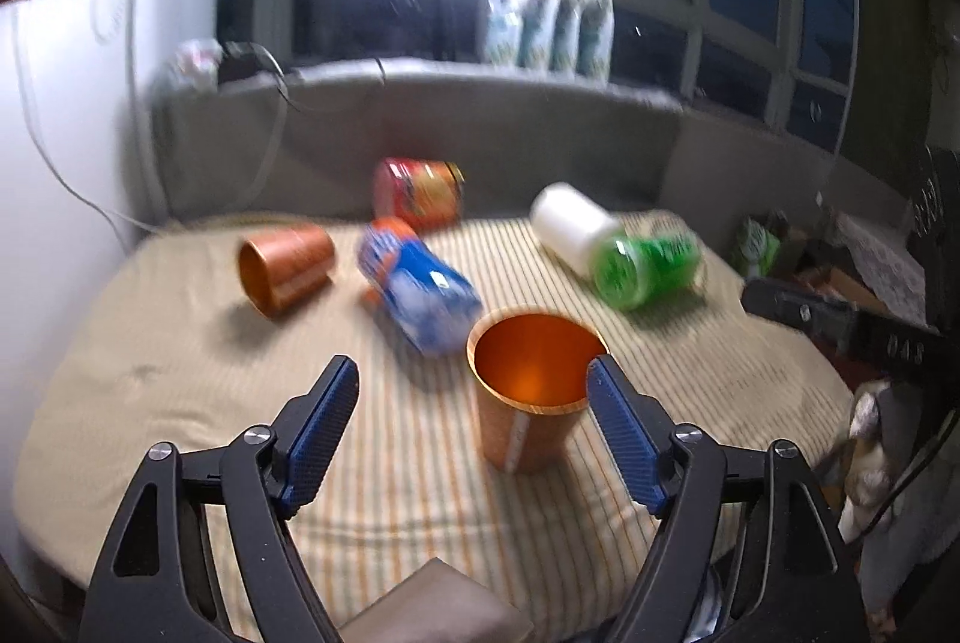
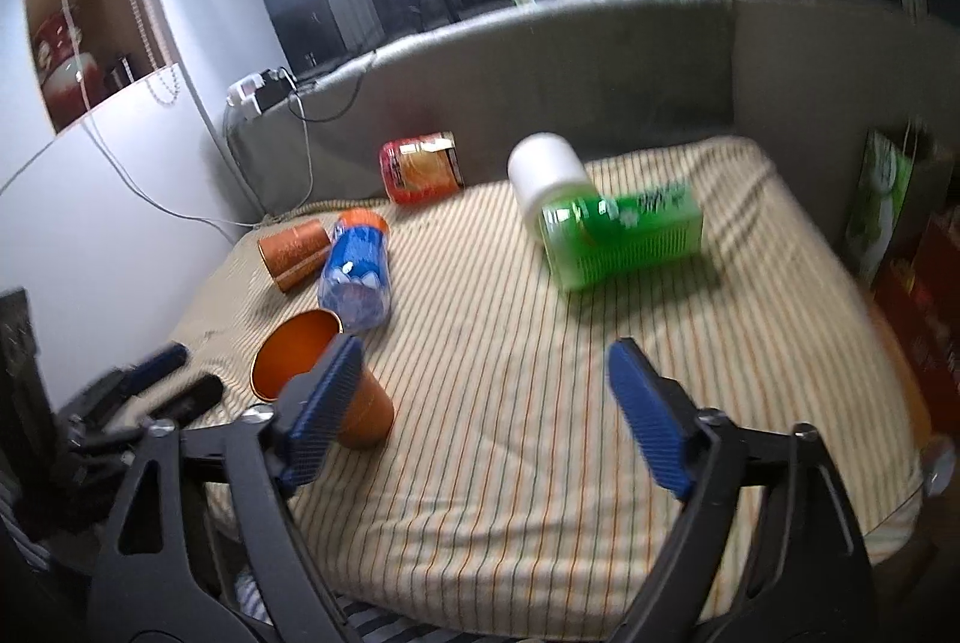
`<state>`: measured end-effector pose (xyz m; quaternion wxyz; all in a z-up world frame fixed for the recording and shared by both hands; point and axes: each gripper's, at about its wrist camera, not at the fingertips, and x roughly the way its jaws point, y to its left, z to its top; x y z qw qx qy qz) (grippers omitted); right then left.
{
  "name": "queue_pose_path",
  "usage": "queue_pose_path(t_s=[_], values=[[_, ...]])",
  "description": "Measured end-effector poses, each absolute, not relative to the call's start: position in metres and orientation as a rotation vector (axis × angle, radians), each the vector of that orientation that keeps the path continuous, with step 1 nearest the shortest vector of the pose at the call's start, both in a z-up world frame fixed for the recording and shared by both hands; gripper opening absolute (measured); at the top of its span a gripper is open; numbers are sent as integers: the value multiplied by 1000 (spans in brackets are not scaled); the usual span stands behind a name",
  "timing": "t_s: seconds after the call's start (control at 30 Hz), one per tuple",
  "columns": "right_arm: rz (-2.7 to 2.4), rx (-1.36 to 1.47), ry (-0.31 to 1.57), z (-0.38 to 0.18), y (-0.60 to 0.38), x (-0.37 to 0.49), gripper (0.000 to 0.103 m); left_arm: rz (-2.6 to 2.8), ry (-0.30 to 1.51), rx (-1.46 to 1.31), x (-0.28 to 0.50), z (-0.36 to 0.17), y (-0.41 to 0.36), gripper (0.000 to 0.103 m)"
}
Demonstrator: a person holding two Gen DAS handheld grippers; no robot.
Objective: Flip cup upright
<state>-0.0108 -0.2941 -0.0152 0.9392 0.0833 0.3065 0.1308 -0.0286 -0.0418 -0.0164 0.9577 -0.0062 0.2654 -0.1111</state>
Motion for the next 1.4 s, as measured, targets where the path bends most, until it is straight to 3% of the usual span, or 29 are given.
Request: queue_pose_path(t_s=[0.23,0.33,1.4], values=[[235,67,515,-5,-275,-30,94,-153,432,6,-39,-7,-33,81],[228,54,488,-7,-271,-37,103,-133,420,7,-40,-8,-31,81],[212,57,442,-11,-268,-52,103,-136,423,8,-46,-7,-33,81]])
